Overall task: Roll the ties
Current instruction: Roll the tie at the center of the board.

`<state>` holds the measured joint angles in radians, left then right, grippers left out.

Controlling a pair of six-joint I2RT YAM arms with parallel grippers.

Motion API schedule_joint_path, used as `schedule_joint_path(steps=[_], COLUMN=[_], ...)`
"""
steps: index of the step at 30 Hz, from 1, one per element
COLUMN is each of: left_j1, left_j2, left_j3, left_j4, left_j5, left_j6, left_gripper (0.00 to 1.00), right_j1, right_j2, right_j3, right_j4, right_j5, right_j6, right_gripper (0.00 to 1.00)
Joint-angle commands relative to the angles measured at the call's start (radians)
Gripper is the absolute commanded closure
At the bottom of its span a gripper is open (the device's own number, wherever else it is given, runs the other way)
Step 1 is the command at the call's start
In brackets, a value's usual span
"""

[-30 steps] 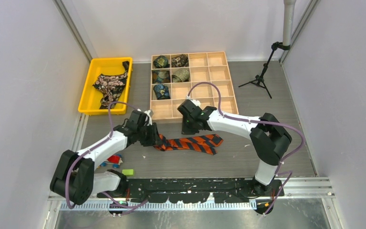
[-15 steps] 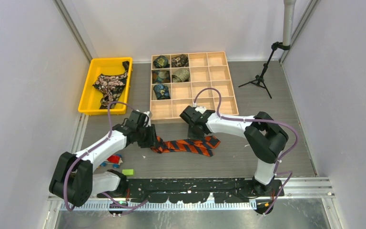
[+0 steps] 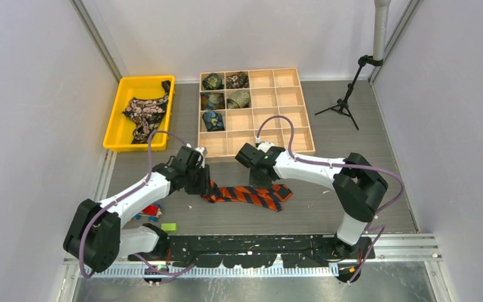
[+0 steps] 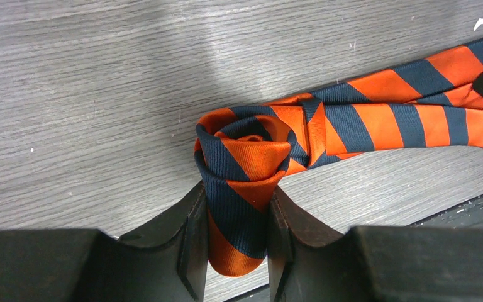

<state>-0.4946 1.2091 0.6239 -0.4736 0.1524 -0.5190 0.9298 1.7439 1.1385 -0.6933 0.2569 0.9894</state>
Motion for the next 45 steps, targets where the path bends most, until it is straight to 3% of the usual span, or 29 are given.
schedule_joint_path(steps=[1,11,20,25,31,37,45], left_j1=[-0.012,-0.017,-0.019,-0.024,-0.069,-0.123,-0.205], left_j2=[-0.008,0.005,-0.007,-0.007,0.001,0.012,0.119], left_j3=[0.045,0.068,0.073,0.079,0.099,0.117,0.175], left_j4=[0.001,-0.007,-0.014,-0.025,-0.070,-0.099,-0.161], left_j5=[-0.032,-0.042,-0.071,-0.088,-0.223,-0.378,-0.581], left_j6=[0.026,0.030,0.020,0.021,0.018,0.000,-0.025], left_gripper=[0.73,0.74,0.74,0.75,0.75,0.75,0.75], right_j1=[0.028,0.052,0.055,0.057,0.056,0.045,-0.008], right_j2=[-0.078,0.036,0.189,0.223,0.111,-0.091,-0.307], right_j3=[0.085,0.100,0.115,0.145,0.088,0.000,-0.098], right_j4=[0.089,0.431,0.577,0.569,0.488,0.318,0.222], right_j5=[-0.011,-0.262,-0.381,-0.396,-0.347,-0.191,-0.086], right_j6=[-0.075,-0.050,-0.001,-0.008,-0.035,-0.032,-0.024], right_gripper=[0.85,0.84,0.84,0.84,0.84,0.84,0.84])
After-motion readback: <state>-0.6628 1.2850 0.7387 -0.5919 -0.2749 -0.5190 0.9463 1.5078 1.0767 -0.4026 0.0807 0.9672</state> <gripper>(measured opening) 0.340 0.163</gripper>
